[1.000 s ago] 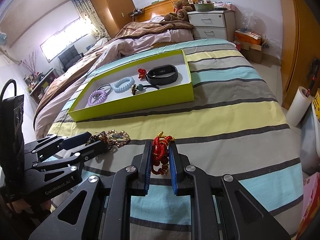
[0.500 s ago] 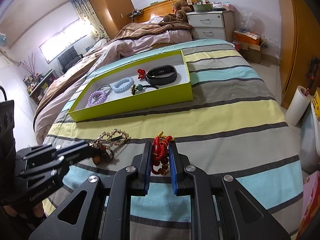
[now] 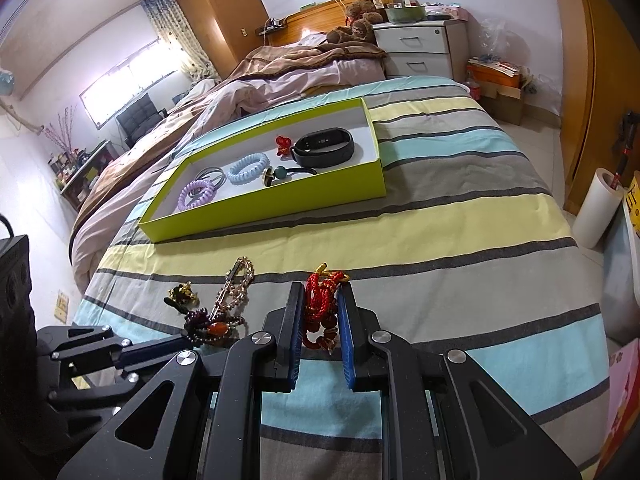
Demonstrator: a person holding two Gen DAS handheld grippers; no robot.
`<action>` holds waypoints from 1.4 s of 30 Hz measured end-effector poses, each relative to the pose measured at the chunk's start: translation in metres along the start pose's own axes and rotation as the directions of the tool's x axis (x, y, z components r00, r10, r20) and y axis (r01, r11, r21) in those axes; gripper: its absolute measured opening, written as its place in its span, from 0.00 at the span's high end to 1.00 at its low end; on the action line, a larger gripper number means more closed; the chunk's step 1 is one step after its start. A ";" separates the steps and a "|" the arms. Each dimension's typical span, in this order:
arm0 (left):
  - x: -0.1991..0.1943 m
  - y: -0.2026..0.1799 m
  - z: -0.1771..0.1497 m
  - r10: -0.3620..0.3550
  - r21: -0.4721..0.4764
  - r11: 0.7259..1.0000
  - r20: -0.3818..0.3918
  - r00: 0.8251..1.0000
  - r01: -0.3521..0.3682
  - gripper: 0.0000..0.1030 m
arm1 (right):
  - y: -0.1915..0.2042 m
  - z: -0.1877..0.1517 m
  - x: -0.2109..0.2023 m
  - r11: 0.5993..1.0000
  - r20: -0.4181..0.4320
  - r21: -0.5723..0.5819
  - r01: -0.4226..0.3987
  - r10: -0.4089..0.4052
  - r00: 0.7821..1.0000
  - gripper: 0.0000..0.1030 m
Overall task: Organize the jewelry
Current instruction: 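Lift the beaded bracelet toward the tray with the left tool while the right tool holds the knot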
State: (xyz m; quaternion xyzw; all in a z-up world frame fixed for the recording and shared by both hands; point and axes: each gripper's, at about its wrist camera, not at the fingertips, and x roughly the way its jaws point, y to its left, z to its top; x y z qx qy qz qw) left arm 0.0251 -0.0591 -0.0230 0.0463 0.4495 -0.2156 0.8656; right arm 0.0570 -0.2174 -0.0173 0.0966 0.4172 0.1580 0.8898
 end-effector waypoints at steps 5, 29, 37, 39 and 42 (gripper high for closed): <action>-0.006 0.006 0.004 0.023 -0.013 1.000 0.033 0.999 -0.023 0.42 | -0.001 0.000 0.000 1.000 0.001 0.005 -0.004 0.004 1.000 0.84; 0.019 -0.007 0.012 0.042 -0.002 0.999 -0.010 0.999 -0.042 0.73 | -0.005 -0.003 -0.001 1.000 0.001 0.016 -0.007 0.007 1.000 0.84; 0.006 -0.005 0.000 0.022 -0.019 1.000 0.002 1.000 -0.022 0.73 | -0.005 -0.006 -0.006 1.000 0.008 0.012 -0.003 0.003 1.000 0.84; 0.001 -0.002 0.000 0.028 -0.027 0.999 0.014 1.000 -0.027 0.73 | -0.004 -0.006 -0.008 1.000 0.009 0.006 -0.001 0.001 1.000 0.84; -0.005 0.002 0.001 0.036 -0.037 0.999 0.027 0.999 -0.035 0.73 | 0.000 -0.005 -0.010 1.000 0.014 -0.003 -0.001 0.001 1.000 0.84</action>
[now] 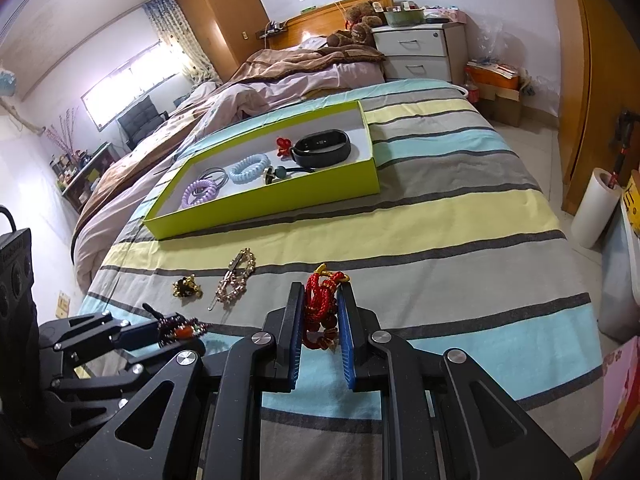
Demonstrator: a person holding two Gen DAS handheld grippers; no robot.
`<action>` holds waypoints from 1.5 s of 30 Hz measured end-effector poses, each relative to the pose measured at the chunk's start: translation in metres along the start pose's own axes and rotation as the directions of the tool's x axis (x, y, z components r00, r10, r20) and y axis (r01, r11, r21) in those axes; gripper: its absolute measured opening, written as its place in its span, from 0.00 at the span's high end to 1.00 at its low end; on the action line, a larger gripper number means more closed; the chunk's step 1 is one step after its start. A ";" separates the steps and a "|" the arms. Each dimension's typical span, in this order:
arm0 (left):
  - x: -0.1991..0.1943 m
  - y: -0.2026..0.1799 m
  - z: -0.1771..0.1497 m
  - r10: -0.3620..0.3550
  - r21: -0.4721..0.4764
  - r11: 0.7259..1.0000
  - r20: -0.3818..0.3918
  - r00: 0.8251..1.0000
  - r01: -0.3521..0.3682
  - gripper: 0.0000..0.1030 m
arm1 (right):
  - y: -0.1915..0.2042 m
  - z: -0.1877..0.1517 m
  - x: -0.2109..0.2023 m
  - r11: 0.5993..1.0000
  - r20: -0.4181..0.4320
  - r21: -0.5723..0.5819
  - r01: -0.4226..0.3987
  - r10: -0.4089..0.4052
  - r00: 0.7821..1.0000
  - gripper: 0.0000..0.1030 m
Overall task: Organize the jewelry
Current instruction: 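Lift the beaded bracelet toward the tray with the left tool while the right tool holds the knot, then open the left tool over the tray to drop the bracelet while the right tool drops the knot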
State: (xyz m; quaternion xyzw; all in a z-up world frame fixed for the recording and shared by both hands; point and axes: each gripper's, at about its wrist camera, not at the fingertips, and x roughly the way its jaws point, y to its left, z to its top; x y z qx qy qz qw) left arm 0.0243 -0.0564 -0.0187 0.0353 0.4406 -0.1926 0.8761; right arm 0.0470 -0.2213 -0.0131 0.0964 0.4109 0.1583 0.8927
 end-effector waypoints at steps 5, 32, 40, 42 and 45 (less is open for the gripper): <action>-0.009 0.007 0.004 0.007 -0.020 1.000 0.022 1.000 -0.007 0.73 | 0.005 0.003 -0.003 1.000 0.009 -0.013 0.001 -0.001 1.000 0.84; 0.000 0.093 0.084 0.036 -0.147 0.989 0.088 0.995 -0.023 0.73 | 0.016 0.088 0.033 0.992 0.024 -0.119 0.030 -0.027 0.999 0.84; 0.035 0.101 0.105 0.025 -0.148 0.989 0.052 0.998 -0.017 0.73 | 0.008 0.105 0.070 0.985 -0.043 -0.162 0.061 -0.069 0.997 0.84; 0.043 0.102 0.107 0.027 -0.147 0.989 0.043 0.999 -0.021 0.73 | 0.006 0.108 0.077 0.984 -0.059 -0.168 0.062 -0.073 0.996 0.84; 0.053 0.103 0.107 0.018 -0.153 0.988 0.026 0.999 -0.014 0.73 | 0.004 0.108 0.087 0.980 -0.083 -0.187 0.069 -0.086 0.993 0.84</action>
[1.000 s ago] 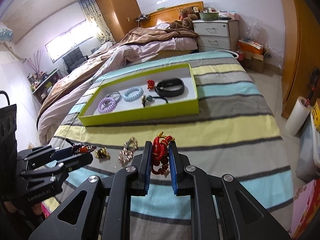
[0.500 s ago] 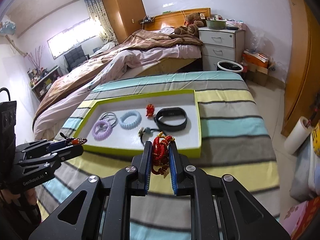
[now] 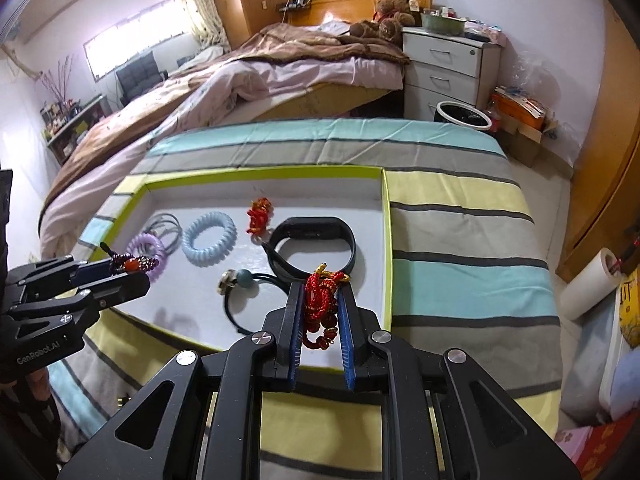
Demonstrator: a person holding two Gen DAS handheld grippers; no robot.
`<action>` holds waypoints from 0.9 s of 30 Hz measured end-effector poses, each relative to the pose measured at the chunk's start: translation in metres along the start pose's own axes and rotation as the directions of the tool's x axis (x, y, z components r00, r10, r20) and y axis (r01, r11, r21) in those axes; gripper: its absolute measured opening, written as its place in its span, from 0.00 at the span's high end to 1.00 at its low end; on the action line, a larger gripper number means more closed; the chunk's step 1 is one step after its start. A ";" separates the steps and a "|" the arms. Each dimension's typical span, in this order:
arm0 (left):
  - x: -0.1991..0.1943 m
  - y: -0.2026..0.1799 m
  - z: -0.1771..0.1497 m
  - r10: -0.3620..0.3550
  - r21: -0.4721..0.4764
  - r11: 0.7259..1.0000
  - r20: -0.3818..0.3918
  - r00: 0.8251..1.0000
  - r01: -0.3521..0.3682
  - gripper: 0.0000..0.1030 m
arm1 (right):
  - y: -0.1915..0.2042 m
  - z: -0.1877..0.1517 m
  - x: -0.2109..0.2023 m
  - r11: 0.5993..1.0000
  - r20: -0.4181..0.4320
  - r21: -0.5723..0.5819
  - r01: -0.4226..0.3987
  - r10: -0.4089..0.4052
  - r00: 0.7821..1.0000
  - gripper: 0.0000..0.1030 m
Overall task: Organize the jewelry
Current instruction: 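Open the left tool over the tray to drop the bracelet while the right tool drops the knot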
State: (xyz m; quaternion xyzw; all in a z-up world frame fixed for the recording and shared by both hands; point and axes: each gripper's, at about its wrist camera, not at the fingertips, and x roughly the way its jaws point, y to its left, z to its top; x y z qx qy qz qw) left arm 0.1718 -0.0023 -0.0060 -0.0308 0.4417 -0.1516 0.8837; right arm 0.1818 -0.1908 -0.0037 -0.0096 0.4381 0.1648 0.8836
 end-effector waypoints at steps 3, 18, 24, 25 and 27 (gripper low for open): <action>0.007 0.001 0.000 0.008 -0.002 1.000 -0.012 1.000 -0.008 0.73 | -0.002 0.000 0.008 1.000 -0.021 -0.003 -0.003 0.003 1.000 0.84; 0.027 0.003 0.004 0.001 -0.011 1.000 -0.053 0.999 -0.002 0.73 | 0.001 -0.001 0.020 0.999 -0.067 -0.024 -0.022 0.021 0.998 0.84; 0.030 0.004 0.004 0.000 -0.012 1.000 -0.060 0.998 0.000 0.70 | 0.003 -0.001 0.021 0.999 -0.069 -0.031 -0.011 0.009 0.998 0.83; 0.030 0.004 0.004 0.000 -0.012 1.000 -0.060 0.998 -0.001 0.70 | 0.003 -0.001 0.021 1.000 -0.070 -0.030 -0.011 0.009 0.998 0.83; 0.030 0.004 0.004 -0.001 -0.011 1.000 -0.059 0.998 0.000 0.70 | 0.003 -0.001 0.021 1.000 -0.069 -0.029 -0.010 0.008 0.998 0.82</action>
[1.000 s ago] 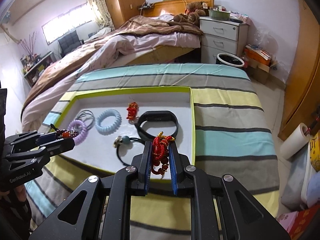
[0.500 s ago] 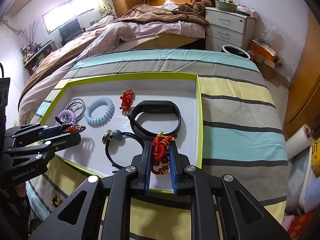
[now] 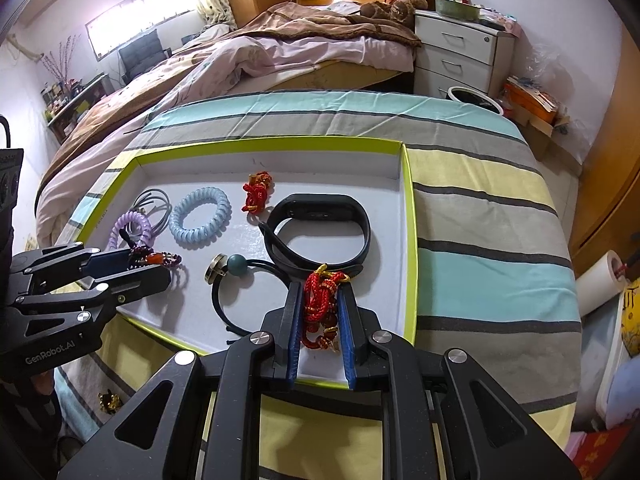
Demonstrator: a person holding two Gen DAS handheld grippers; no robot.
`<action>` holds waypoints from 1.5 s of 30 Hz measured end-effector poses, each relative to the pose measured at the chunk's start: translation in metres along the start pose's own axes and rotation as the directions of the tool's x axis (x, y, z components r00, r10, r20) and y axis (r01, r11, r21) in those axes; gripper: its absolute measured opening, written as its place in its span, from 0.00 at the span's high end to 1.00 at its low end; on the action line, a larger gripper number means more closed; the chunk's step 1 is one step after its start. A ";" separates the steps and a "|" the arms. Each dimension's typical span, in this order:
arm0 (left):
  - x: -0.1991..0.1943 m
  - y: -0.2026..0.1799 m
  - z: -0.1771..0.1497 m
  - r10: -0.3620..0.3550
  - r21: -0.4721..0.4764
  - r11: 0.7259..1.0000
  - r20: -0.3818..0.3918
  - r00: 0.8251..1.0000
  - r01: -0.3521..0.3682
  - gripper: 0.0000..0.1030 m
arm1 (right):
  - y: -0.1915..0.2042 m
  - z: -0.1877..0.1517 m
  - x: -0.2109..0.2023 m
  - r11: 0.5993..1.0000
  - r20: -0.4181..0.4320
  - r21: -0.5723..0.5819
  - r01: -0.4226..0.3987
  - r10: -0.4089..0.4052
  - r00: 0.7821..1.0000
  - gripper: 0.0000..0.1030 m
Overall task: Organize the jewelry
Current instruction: 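Open the left tool over the tray to drop the bracelet while the right tool drops the knot, then move the right tool to the gold pearl hairpin and close on it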
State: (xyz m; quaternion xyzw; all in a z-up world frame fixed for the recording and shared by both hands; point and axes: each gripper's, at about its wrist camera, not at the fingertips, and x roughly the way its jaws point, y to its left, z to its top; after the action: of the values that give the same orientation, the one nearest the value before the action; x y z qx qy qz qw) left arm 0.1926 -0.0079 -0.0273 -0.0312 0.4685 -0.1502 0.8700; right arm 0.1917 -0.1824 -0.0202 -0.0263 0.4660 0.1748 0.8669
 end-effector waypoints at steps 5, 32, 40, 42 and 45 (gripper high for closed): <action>0.000 -0.001 0.000 0.003 0.003 1.000 0.002 1.000 -0.003 0.66 | -0.001 0.001 0.000 1.000 0.005 0.001 0.000 0.000 1.000 0.80; -0.041 -0.012 -0.012 0.000 0.002 1.000 0.080 0.997 0.000 0.54 | 0.006 -0.008 -0.029 0.999 0.091 0.035 -0.021 0.018 0.996 0.58; -0.064 -0.015 -0.031 0.008 -0.009 1.000 0.101 0.995 -0.008 0.53 | 0.013 -0.021 -0.049 0.998 0.134 0.051 -0.039 0.032 0.990 0.58; -0.070 -0.014 -0.037 0.010 -0.017 1.000 0.110 0.994 -0.008 0.53 | 0.015 -0.027 -0.054 0.997 0.141 0.060 -0.045 0.036 0.989 0.58; -0.079 -0.011 -0.050 0.007 -0.033 0.999 0.117 0.993 -0.003 0.53 | 0.020 -0.036 -0.059 0.996 0.148 0.064 -0.058 0.048 0.988 0.58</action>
State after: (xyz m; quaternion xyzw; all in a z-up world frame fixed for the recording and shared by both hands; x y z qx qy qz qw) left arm 0.1083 0.0083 0.0105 -0.0527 0.4193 -0.1382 0.8957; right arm 0.1265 -0.1874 0.0096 0.0286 0.4075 0.1835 0.8941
